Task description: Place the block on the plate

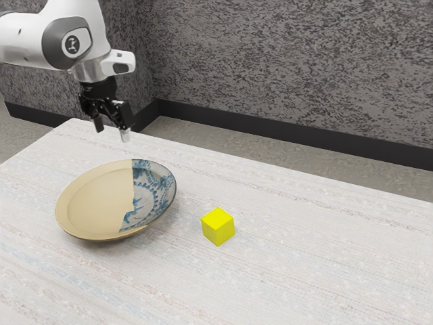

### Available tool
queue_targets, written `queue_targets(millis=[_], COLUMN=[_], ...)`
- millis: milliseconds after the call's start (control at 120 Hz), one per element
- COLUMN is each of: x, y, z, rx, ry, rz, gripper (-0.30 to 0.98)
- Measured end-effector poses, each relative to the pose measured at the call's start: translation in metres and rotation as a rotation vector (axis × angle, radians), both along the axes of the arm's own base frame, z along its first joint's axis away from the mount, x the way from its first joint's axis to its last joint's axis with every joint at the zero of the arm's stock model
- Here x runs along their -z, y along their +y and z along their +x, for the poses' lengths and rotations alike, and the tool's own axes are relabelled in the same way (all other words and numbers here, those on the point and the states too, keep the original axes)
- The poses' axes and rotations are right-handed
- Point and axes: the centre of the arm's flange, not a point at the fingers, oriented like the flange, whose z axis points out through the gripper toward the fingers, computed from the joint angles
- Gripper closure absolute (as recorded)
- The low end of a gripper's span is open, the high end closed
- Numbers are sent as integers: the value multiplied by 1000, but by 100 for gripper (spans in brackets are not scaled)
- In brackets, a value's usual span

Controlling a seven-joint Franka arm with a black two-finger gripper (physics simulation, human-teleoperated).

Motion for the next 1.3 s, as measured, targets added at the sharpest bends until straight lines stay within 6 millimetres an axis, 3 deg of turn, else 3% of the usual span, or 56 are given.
queue_targets(millis=[133,267,308,392,433,583,675,808,1208,1300], x=[6,43,57,85,99,148,178,204,259,264], y=[-5,-16,-34,-92,-112,-141,-175,-207,-204,-204], z=[4,25,33,47,54,72,76,78,79,81], rx=[27,63,96,201,237,296,348,377,224,194], ry=[5,41,49,61,65,66,67,49,28,19], rz=[1,1,-1,0,0,-6,-2,22,70,73], gripper=[0,0,0,0,0,0,0,0,0,0])
